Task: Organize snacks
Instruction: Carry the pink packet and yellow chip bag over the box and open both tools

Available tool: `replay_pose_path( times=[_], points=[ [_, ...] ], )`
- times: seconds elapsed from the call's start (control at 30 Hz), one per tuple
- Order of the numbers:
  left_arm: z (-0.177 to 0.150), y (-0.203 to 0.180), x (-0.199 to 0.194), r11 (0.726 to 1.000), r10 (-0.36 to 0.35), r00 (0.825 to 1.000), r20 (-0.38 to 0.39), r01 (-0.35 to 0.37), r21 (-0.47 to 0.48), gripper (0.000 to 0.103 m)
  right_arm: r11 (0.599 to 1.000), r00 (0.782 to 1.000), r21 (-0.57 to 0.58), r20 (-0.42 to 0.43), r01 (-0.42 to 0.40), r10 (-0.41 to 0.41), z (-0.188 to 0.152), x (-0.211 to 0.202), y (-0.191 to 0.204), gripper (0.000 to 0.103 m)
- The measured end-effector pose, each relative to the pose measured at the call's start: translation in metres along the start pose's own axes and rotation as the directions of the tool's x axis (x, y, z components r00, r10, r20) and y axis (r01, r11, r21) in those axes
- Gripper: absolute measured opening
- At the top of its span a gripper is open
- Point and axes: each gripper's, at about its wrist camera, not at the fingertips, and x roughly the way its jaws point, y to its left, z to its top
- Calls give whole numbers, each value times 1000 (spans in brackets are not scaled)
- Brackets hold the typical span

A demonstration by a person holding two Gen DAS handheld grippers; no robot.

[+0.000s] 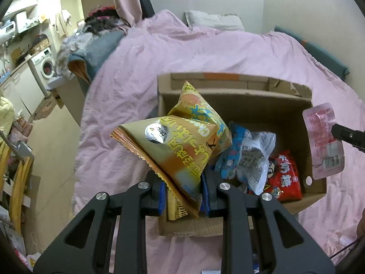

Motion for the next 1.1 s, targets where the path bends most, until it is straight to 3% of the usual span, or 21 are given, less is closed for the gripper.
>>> replay_pose_path(
  times=[0.37,0.53,1.1],
  points=[
    [4,-3,14,1000,8,1000,-8,-8,20,21,972,984,-161,-21,171,-177,-12,20,23,0],
    [1,-4,22,1000,-7,999,-52,8,20,23,989,987,-99,-112,106,-116,-16,33,10,0],
    [-1,-1,25,1000,-29,997,-77,28,-8,26,993,982,-66,-156,101,-110,-18,39,4,1]
  ],
)
